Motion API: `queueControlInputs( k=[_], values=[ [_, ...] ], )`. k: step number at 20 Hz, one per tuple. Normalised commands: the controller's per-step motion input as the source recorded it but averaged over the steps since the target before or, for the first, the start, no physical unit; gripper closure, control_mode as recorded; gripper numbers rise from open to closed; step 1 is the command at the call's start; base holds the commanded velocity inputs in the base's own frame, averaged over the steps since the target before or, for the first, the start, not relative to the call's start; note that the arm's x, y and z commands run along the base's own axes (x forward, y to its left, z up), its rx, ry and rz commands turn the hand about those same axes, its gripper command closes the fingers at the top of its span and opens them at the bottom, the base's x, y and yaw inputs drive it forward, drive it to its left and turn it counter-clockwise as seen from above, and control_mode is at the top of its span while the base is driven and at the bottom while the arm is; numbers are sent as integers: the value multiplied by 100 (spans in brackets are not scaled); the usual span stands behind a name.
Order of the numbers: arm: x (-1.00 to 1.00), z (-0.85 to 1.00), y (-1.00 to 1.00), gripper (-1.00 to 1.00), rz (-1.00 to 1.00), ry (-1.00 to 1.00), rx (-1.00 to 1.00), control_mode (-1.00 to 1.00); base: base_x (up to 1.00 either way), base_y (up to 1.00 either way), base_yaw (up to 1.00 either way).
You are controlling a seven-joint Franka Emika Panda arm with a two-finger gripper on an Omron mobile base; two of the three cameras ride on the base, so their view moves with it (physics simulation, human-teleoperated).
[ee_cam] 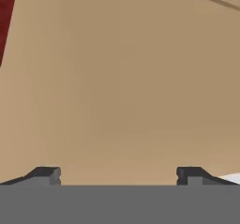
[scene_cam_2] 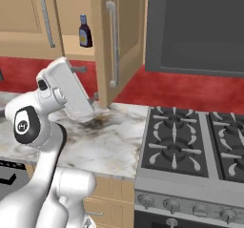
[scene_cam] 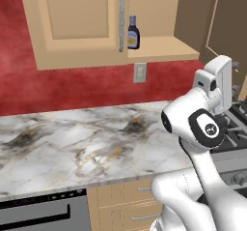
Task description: Move the condiment bottle and mustard from the cabinet to the dining counter.
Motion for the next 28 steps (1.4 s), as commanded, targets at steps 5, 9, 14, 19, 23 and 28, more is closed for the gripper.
queueControlInputs(
  k=[5, 9, 14, 19, 23, 28],
  values=[
    [0, -12, -45, -100, 0, 0, -6, -100, 0, 0, 0],
    [0, -11, -16, -100, 1, 0, -3, -100, 0, 0, 0],
    [0, -4, -23, -100, 4, -1, 0, -100, 0, 0, 0],
    [0, -8, -11, -100, 5, 0, 0, -100, 0, 0, 0],
    [-9, 0, 9, -100, 4, 0, 0, -100, 0, 0, 0],
    [-25, 10, 62, -100, 6, 0, 2, -100, 0, 0, 0]
  ],
)
